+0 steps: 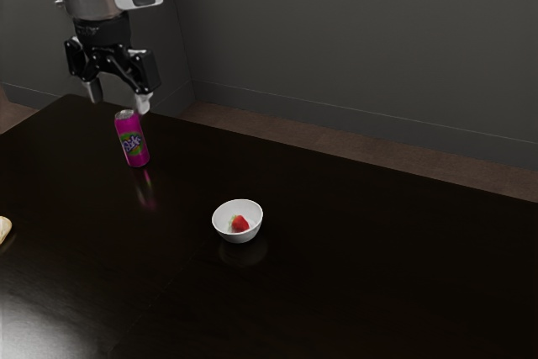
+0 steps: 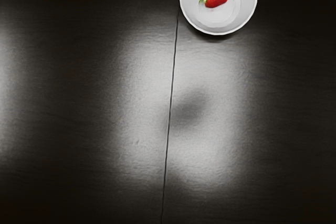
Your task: Take strawberry from the bowl
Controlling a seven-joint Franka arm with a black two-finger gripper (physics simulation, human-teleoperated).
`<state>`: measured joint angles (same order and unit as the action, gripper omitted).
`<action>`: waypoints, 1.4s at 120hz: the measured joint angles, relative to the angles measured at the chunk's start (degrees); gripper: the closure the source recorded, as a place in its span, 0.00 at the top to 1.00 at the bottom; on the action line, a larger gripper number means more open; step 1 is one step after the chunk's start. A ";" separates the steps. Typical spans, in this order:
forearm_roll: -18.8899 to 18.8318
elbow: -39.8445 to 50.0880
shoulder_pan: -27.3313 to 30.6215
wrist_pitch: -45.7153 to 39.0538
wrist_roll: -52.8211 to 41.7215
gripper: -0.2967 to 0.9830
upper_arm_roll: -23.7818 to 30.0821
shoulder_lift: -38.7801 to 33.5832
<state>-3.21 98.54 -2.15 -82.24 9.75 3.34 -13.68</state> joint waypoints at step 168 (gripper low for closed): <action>6.65 1.00 -3.40 -35.77 73.65 0.45 -4.04 38.92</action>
<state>3.44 99.54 -5.55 -118.01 83.40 -0.70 25.24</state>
